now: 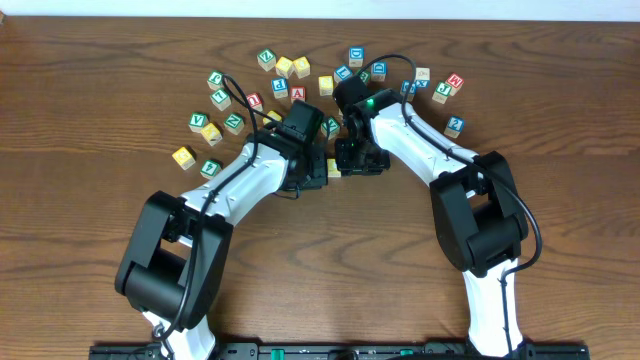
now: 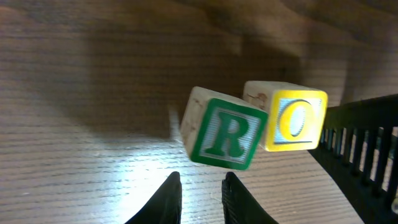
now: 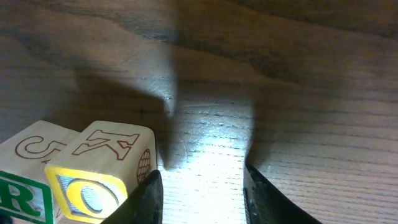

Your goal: Spell out ROBOT

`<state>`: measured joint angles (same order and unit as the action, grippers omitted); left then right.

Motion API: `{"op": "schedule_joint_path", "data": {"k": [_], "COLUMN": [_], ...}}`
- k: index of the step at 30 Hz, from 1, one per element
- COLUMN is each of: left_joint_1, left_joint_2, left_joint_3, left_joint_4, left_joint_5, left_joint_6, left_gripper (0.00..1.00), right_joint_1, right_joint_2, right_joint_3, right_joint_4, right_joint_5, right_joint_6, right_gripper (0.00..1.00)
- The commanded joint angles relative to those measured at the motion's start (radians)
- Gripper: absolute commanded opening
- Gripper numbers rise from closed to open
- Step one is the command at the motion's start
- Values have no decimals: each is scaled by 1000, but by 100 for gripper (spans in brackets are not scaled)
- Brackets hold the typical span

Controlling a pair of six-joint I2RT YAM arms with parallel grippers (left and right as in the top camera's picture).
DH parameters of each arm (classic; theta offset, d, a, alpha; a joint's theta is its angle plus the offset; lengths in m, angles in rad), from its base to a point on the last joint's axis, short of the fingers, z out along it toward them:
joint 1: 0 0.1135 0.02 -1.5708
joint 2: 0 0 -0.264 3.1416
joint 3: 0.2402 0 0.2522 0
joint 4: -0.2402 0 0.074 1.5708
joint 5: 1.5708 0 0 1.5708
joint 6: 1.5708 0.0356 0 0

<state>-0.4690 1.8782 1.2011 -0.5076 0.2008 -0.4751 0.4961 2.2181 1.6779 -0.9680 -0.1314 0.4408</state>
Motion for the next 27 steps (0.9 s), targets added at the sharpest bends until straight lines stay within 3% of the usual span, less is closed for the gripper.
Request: {"op": "schedule_joint_path", "data": {"k": [1,17,21,27], "left_joint_1": [0,0,4,43], "left_joint_2": [3,3,3,-21], "left_joint_3": [-5,-5,3,24], "left_joint_4": [2,41,61,53], "left_joint_5": [-10,-10,-10,-10], "left_joint_6": [-17,-40,-40,-39], "left_gripper": [22,21,15,15], "right_joint_1": [6,14,22,21], "right_joint_2": [-18,-18,-18,-18], "right_joint_3": [-6,-6,-6,-5], "right_joint_4": [-1,23,35,43], "right_joint_5": [-10,-62,-62,-51], "right_joint_6": [14,24,26,19], "right_gripper": [37,38,40,40]}}
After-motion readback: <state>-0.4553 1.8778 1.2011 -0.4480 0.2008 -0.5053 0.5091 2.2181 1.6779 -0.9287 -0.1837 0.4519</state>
